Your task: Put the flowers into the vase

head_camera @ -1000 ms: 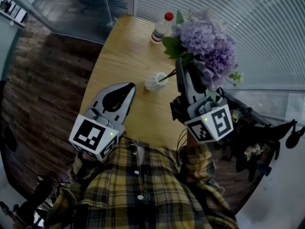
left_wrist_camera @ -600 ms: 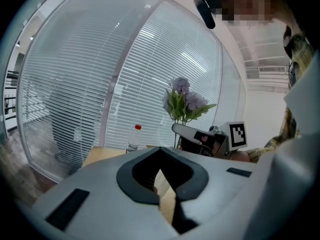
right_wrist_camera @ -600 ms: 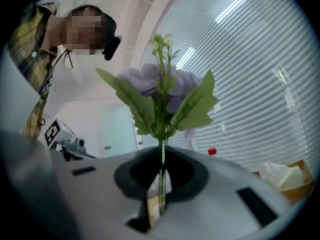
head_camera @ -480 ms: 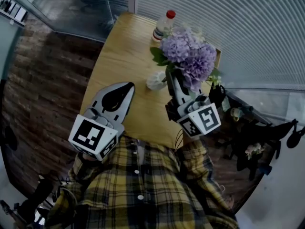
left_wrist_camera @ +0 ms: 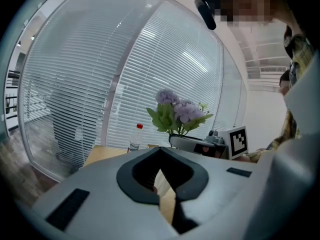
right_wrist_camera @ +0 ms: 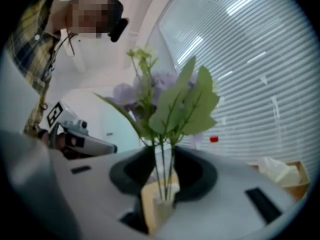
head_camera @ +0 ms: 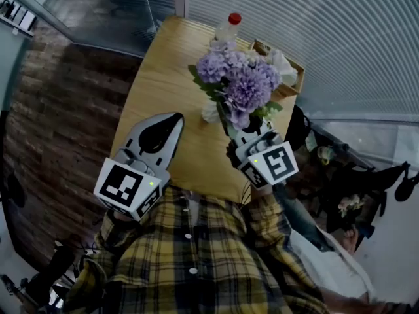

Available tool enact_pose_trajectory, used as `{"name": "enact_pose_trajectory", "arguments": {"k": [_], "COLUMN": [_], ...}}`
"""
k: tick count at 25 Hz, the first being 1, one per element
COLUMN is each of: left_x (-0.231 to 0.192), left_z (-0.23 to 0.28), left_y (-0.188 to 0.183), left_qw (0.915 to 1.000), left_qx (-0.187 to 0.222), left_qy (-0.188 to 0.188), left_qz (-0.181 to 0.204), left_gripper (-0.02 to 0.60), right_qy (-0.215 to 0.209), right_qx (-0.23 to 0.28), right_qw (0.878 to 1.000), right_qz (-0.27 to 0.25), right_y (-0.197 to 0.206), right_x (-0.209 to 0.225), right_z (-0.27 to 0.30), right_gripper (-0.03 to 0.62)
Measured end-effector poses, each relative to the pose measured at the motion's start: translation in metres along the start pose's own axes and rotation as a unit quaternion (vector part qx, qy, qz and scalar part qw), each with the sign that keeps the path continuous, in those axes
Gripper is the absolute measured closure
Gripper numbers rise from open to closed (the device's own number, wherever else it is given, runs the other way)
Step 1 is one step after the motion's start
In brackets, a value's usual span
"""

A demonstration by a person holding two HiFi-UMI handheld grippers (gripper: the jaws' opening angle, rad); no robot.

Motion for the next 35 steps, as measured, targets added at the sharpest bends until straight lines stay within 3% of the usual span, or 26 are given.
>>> {"name": "enact_pose_trajectory", "arguments": {"k": [12,25,35], "left_x": [0.001,0.001,-0.001], "left_z": [0.002,0.003,0.003], "left_y": [-0.003,-0.001,-0.002], "left_qw": [1.0000,1.0000,1.0000], "left_qx": [0.000,-0.003,-0.003], "left_qy": [0.002,0.004,0.003], "left_qz": [0.001,0.002,0.002], "left_gripper": [0.572,0.572,0.573], "right_qy": [0.036,0.052,0.065], "right_qx": [-0.061,-0.106,-0.130], "right_qw": [0.997,0.993,0.989], "right_qz": [-0.005,0.016,0.003], "right_y": [0.008,0.025,0.029], "right_x": [-0.003,-0.001,-0.003], "right_z": [-0.008,-0.013,-0.018], "right_gripper": [0.428,0.402,0.375]}}
Point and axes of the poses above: the fingertips, and each gripper's own axes: z forward along the fingers, x to its right, y out of its underside, the point moved 9 cm from there along -z, backward along the fingers, and after that the axes turned 1 degree about x, right-handed, at the moved point
